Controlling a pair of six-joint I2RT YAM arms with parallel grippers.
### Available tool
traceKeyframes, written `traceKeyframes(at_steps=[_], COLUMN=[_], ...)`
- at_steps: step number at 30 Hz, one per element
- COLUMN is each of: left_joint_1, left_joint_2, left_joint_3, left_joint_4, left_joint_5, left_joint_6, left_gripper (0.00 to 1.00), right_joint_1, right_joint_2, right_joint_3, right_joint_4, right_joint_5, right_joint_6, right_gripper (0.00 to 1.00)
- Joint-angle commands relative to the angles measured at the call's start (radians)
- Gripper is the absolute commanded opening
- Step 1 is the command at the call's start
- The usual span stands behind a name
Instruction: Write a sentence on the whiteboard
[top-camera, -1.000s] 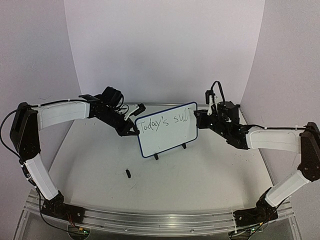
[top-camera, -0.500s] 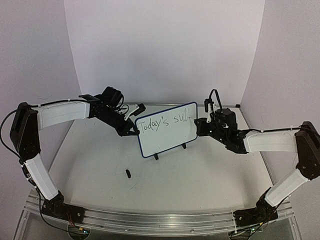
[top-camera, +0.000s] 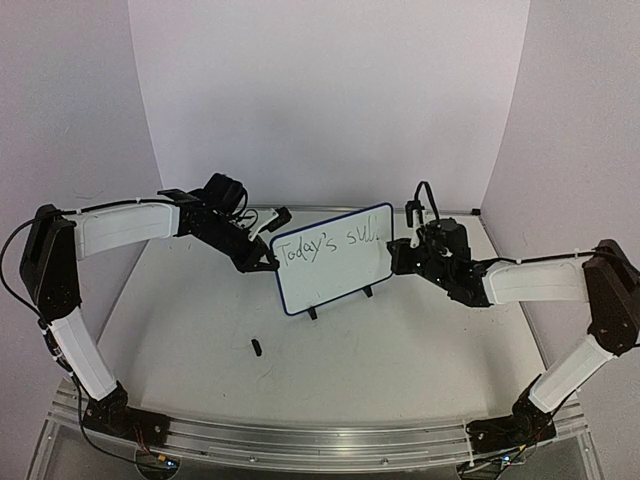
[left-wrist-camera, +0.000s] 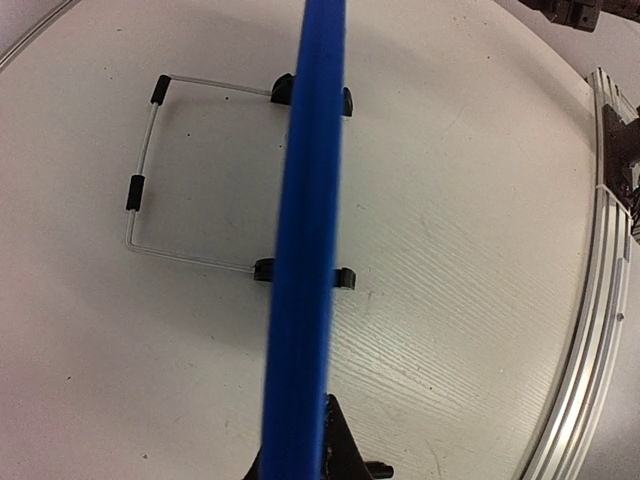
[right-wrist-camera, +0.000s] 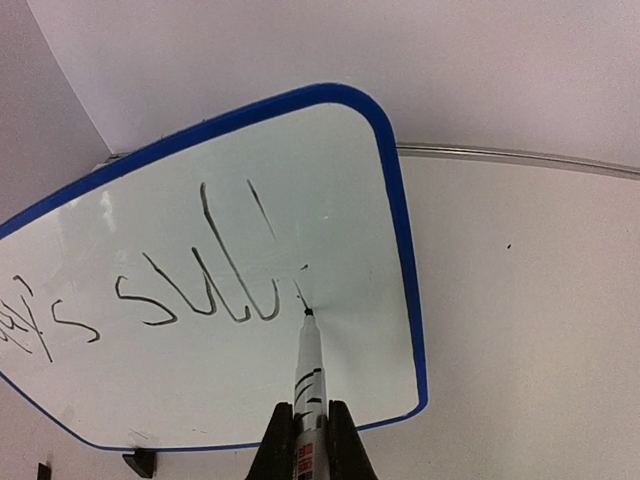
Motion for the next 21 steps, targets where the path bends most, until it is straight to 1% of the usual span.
traceKeyframes(at_steps=[1, 10, 21], left_joint_1=[-0.006, -0.006, -0.006], left_joint_2=[0.044, 0.044, 0.042], left_joint_3=[-0.001, -0.001, -0.001], left_joint_4=[-0.06, -0.061, -0.063], left_joint_5=[-0.088, -0.086, -0.085], left_joint_6=[0.045, 0.044, 0.044], left_gripper=[0.0, 0.0, 0.0], right_joint_1=[-0.005, -0.004, -0.005], right_joint_2=[-0.009, -0.058, -0.051], right_joint_3=[0.051, 0.07, 0.106], right_joint_4=[0.021, 0.02, 0.022], right_joint_5=[0.003, -0.003, -0.007], right_joint_6=[-0.011, -0.022, -0.038], right_gripper=[0.0, 0.0, 0.0])
